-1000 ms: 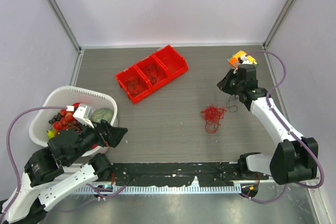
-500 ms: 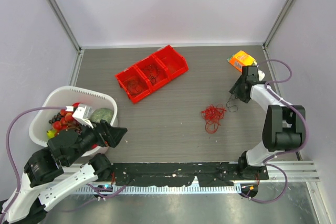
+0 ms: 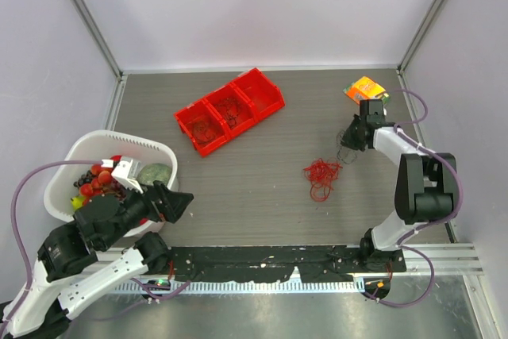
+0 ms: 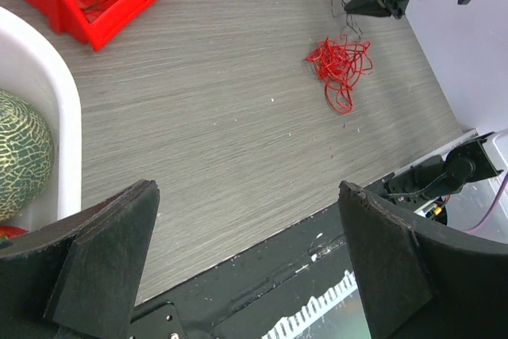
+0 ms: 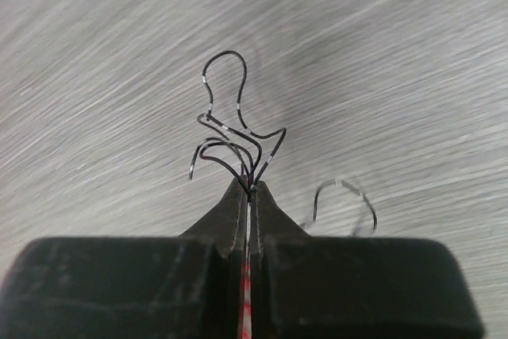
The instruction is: Untangle the cables
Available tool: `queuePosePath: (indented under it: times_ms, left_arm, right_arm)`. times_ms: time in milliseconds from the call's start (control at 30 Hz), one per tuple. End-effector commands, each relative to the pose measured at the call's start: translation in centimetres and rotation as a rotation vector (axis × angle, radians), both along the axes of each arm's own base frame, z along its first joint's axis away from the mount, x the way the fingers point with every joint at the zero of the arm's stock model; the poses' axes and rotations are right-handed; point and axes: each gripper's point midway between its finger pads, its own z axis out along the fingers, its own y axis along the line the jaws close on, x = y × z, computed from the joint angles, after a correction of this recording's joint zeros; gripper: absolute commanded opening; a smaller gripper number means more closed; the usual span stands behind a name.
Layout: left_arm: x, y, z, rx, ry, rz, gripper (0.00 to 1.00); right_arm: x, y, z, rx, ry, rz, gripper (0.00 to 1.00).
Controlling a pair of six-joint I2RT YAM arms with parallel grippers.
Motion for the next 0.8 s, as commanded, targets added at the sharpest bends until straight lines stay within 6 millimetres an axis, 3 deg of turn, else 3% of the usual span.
queuePosePath:
  times_ms: [0,67,133,200,333,433,567,767]
  left_arm:
    - [0.1,-1.1,1.1,-0.053,-0.011,-0.022,1.00]
    - [-0.1,-2.0,1.5,-0.101,-0.018,-0.055,1.00]
    - [-0.2,-3.0,1.8,-0.159,-0.021,-0.088,0.98]
    - [-0.4,-4.1,2.5,-0.227,-0.039,-0.126,0.93]
    - [-0.2,-6.0,2.9,-0.327,-0.036,-0.164,0.89]
    - [0.2,-7.7,2.4,-0.354,-0.015,-0.195,0.99]
    - [1.2,-9.9,1.5,-0.354,0.021,-0.217,1.00]
    - [3.9,-11.3,-0.3,-0.312,0.061,-0.132,0.86]
  right_arm:
    - [1.9,5.9,9.2,0.004,-0.289,0.239,0.01]
    - [0.8,9.6,13.7,0.026,-0.410,0.372,0.01]
    - [-0.8,13.6,16.3,0.084,-0.479,0.508,0.01]
    - [-3.2,17.7,18.6,0.188,-0.531,0.646,0.01]
    - [-8.6,24.1,21.0,0.358,-0.591,0.858,0.01]
    - [-12.0,27.2,21.0,0.480,-0.586,0.929,0.01]
    - [-15.5,29.8,21.7,0.696,-0.566,0.966,0.01]
    - [-18.7,31.8,20.6,0.776,-0.522,1.036,0.01]
